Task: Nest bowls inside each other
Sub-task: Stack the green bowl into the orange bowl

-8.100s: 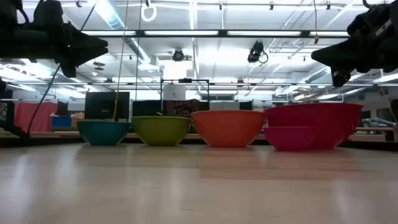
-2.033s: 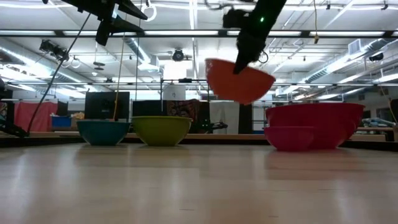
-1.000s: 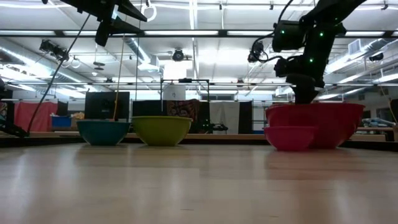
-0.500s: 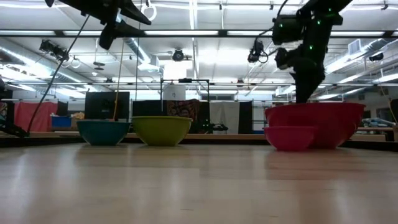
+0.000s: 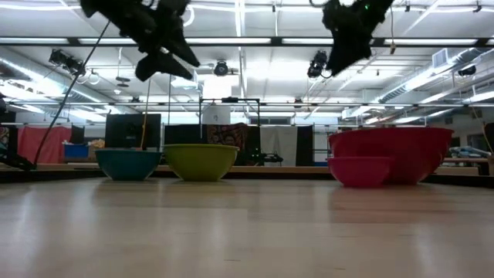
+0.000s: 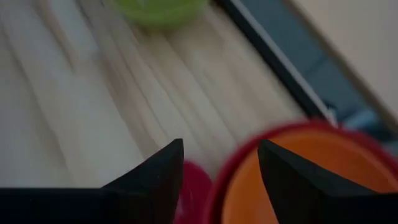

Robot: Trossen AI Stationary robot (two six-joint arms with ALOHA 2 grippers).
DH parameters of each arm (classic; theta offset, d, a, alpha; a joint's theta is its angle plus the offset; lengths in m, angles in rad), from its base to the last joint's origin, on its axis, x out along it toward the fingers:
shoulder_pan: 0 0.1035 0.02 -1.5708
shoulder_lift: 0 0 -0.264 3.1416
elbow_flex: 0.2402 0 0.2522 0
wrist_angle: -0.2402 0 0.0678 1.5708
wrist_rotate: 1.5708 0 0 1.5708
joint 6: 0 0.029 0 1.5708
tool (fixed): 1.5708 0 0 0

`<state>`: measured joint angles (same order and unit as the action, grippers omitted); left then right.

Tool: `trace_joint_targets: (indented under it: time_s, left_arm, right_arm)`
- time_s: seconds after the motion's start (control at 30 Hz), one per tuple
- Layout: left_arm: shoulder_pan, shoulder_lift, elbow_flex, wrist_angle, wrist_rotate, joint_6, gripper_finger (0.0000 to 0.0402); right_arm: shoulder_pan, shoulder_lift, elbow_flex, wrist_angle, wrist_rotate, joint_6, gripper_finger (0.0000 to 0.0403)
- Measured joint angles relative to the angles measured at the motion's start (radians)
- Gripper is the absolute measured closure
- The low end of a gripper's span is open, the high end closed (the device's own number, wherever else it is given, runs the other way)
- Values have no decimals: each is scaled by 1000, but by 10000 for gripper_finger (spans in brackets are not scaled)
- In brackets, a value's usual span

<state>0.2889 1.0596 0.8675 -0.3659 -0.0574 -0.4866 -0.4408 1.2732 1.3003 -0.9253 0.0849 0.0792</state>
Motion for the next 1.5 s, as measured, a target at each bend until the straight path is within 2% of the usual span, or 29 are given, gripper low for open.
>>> trace_joint_targets:
  time_s: [0.13, 0.23, 0.33, 0.53, 0.67, 0.83, 0.97, 1.2, 1.37, 1.5]
  left_arm:
    - [25, 167, 143, -198, -12, 117, 225]
    - [39, 287, 209, -259, -20, 223, 225]
    - [40, 393, 239, -261, -37, 325, 225]
    - [32, 546, 293, -266, -177, 462, 225]
    - [33, 616, 318, -283, -243, 496, 225]
    - [40, 690, 320, -301, -245, 500, 226]
    - [40, 732, 320, -330, -259, 483, 254]
    - [24, 713, 321, -336, -243, 525, 387]
    - [-5, 658, 348, -315, -178, 600, 391]
    - [-33, 632, 392, -309, -139, 671, 395]
  right_arm:
    - [51, 0, 12, 106, 0, 0, 190]
    - [77, 0, 9, 160, 3, -22, 190]
    - [93, 1, 0, 175, 28, -48, 190]
    - [115, 1, 0, 157, 27, -61, 190]
    - [135, 1, 0, 158, 26, -65, 190]
    - [154, 1, 0, 160, 26, -75, 190]
    - [163, 1, 0, 158, 26, -74, 190]
    - [165, 1, 0, 135, 19, -118, 190]
    - [171, 26, -1, 69, -54, -275, 190]
    - [171, 72, -1, 49, -63, -342, 190]
